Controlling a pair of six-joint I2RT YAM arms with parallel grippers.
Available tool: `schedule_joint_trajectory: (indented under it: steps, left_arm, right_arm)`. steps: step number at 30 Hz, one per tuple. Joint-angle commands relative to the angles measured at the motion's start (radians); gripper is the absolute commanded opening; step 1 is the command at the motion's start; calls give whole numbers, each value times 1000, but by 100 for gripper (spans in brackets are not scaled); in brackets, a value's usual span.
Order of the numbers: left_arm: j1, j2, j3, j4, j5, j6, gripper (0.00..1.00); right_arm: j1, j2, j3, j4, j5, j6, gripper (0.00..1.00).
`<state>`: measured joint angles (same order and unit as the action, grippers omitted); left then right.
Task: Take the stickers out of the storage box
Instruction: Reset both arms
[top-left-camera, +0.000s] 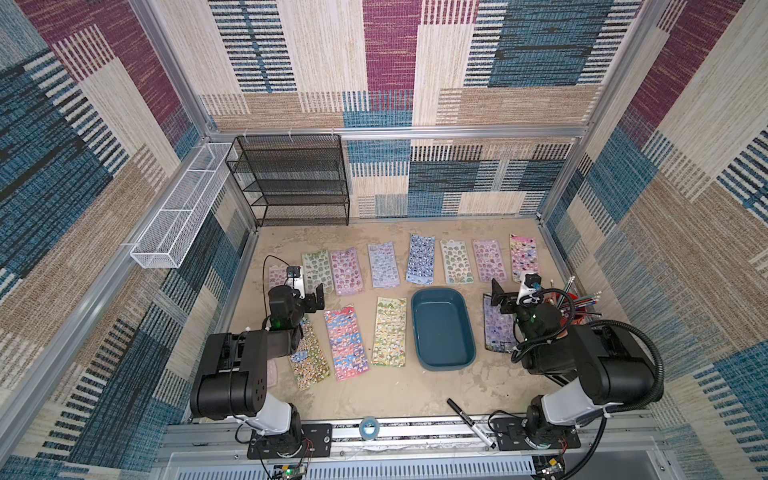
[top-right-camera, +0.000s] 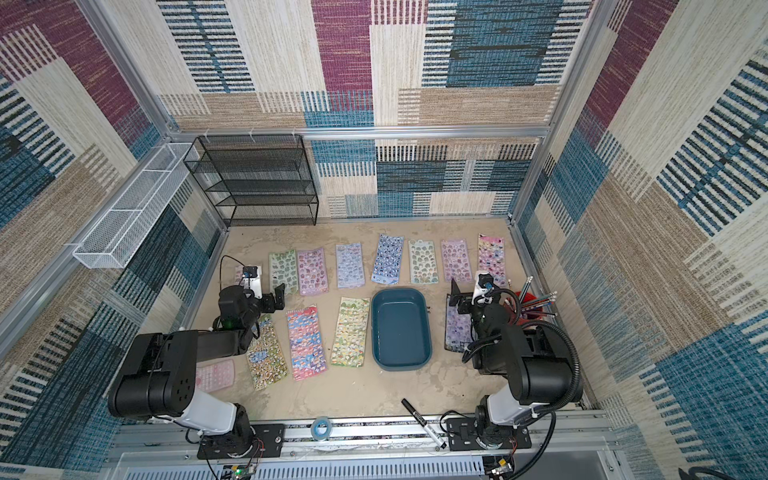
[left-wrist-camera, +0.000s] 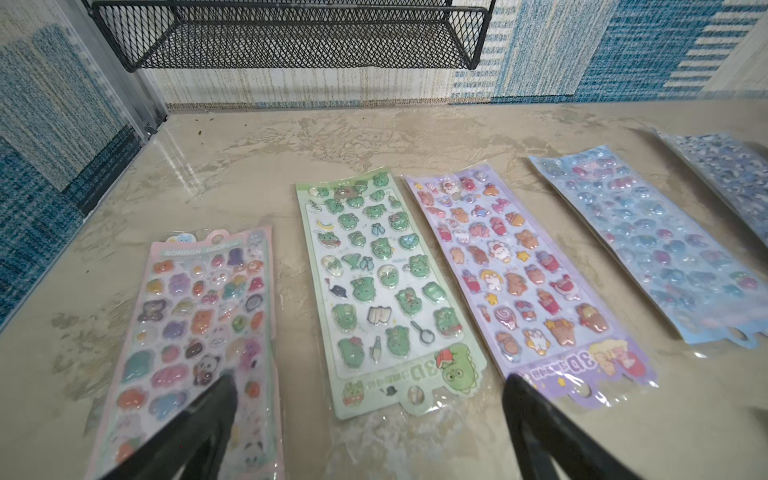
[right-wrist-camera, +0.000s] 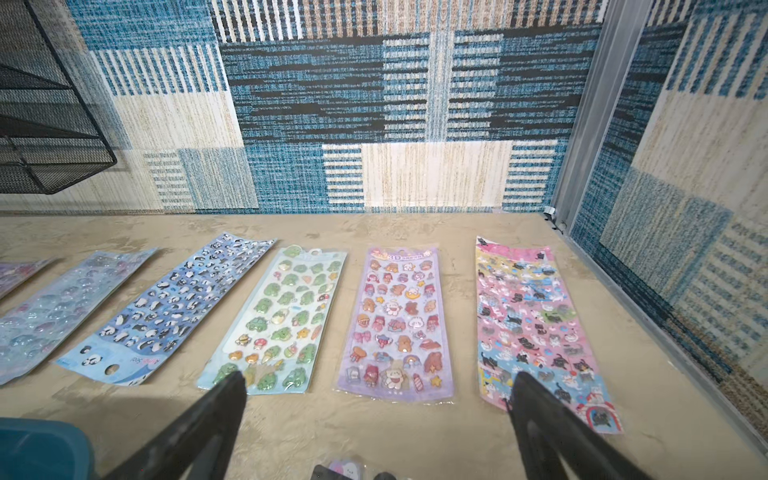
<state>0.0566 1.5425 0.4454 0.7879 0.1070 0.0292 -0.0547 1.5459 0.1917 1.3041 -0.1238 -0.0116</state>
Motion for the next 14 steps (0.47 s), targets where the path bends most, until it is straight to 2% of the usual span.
schedule_joint_trajectory:
  steps: [1,8,14]
  left_arm:
    - [2,0,2,-4,-1,-17,100]
    - [2,1,5,-7,-2,-17,100]
    - [0,-1,2,-3,-1,-18,100]
  right_arm:
    - [0,2,11,28,-60,-15,99]
    - [0,15,51,-33,-59,-17,99]
    - [1,-3,14,19,-48,-12,99]
